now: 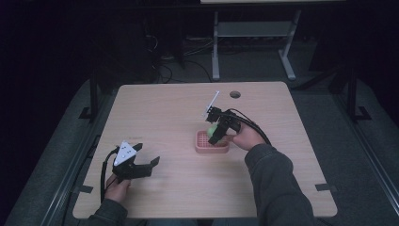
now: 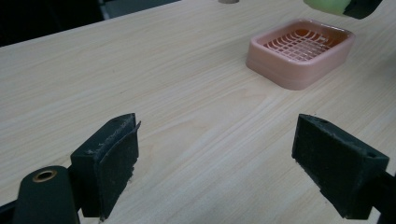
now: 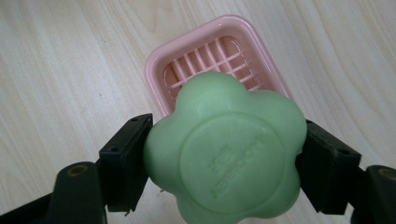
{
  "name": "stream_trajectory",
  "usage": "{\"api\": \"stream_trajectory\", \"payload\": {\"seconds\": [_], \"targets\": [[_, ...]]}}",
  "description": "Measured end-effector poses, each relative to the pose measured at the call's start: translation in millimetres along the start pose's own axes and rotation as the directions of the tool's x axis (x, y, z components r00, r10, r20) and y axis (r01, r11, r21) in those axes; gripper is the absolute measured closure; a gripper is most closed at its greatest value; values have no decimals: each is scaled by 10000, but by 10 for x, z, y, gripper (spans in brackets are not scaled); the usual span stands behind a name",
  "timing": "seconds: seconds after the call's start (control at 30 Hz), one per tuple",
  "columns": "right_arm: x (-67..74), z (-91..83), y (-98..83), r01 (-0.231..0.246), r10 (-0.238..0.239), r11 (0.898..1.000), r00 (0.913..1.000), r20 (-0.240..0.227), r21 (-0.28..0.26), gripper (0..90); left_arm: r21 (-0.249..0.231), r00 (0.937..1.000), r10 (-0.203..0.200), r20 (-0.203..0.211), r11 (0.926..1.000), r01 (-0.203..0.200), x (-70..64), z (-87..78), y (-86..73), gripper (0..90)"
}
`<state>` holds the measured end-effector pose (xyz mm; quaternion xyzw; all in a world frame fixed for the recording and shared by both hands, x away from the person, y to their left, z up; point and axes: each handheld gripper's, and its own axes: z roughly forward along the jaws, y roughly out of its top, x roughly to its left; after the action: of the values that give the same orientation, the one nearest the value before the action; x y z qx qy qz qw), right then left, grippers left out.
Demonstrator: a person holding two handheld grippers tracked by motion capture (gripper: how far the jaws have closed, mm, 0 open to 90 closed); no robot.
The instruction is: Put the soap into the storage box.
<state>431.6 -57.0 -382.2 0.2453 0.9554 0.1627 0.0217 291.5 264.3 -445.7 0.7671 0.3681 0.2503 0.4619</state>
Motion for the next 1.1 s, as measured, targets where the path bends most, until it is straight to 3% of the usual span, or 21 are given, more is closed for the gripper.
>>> {"api": "stream_trajectory", "payload": {"seconds": [1.1], "targets": [[-53,312,127,-277,280,9989,9996,-60,365,262,-31,10000,-27,69,10000,27,0,-3,2,143]]}}
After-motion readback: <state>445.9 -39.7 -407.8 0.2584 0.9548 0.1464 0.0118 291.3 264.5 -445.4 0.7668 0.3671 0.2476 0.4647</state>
